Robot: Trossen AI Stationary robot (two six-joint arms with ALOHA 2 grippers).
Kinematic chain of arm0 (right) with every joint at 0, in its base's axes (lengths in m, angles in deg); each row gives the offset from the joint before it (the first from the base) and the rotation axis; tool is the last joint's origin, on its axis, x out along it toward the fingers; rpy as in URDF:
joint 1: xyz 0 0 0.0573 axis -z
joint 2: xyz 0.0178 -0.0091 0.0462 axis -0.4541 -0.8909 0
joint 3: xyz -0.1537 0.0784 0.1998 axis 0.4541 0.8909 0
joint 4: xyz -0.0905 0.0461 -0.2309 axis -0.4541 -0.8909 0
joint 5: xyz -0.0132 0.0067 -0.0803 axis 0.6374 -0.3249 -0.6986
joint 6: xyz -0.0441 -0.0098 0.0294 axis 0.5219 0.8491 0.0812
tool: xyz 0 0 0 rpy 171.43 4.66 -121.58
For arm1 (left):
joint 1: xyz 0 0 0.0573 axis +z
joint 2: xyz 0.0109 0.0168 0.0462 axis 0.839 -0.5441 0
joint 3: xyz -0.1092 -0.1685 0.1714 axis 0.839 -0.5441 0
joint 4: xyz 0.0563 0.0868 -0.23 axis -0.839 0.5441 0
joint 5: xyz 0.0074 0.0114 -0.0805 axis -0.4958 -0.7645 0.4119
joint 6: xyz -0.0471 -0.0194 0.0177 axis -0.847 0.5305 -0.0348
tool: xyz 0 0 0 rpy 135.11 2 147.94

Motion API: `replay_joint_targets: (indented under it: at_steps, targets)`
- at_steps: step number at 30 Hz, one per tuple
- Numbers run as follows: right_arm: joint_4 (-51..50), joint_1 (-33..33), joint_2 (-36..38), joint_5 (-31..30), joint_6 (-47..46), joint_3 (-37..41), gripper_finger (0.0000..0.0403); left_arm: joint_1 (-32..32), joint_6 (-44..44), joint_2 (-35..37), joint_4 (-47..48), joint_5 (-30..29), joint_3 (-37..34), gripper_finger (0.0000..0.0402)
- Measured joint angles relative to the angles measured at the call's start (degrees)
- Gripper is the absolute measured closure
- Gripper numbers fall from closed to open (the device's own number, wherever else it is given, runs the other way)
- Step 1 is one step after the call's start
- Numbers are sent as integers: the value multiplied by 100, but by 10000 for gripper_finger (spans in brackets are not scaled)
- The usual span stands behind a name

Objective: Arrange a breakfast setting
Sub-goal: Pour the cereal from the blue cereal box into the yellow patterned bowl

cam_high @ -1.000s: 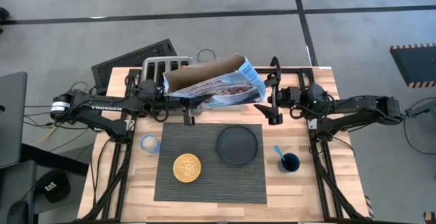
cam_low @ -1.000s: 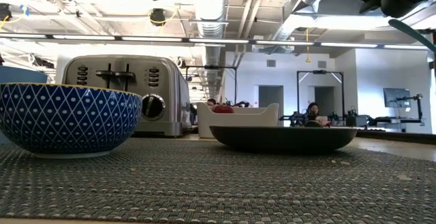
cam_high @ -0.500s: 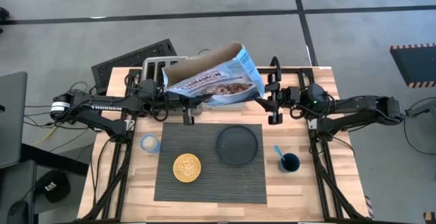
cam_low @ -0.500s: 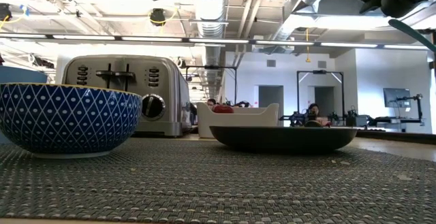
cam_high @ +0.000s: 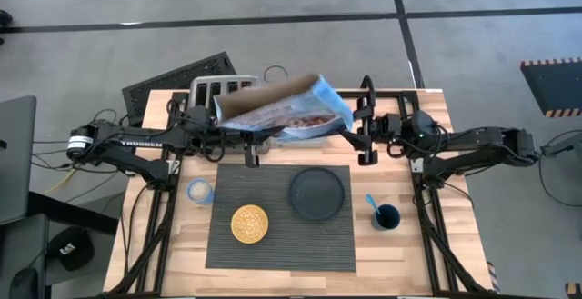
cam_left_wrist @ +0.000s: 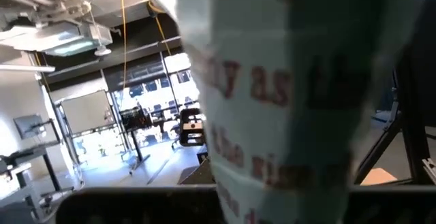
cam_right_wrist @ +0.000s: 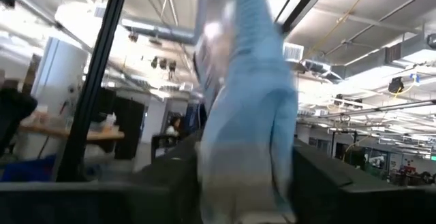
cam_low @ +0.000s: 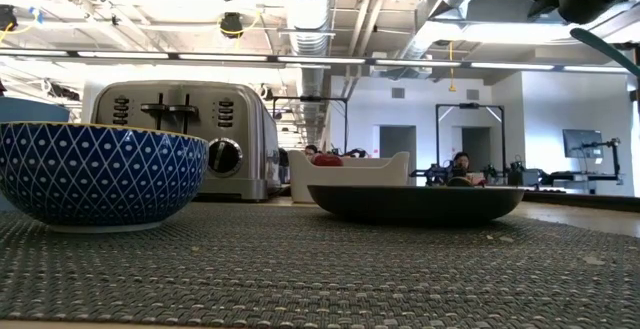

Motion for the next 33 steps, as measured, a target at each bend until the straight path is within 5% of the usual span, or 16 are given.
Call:
replay_joint_targets:
  at_steps: [5, 10, 23, 31, 33]
  targets:
    - [-230, 4, -210, -16, -84, -289, 90, -3, 75, -22, 74, 27, -17, 401]
    - [-345, 4, -609, -3, -70, -478, 80, -26, 65, -15, -122, 4, -12, 401]
    - [-372, 4, -361, 204, -20, -479, 117, -64, 103, 13, -122, 132, -10, 401]
    - [-615, 15, -347, 215, 137, -479, 253, -62, -44, 13, -137, 65, -10, 401]
    - [-626, 15, -345, 215, 174, -479, 254, -62, -143, 13, -96, -19, -10, 402]
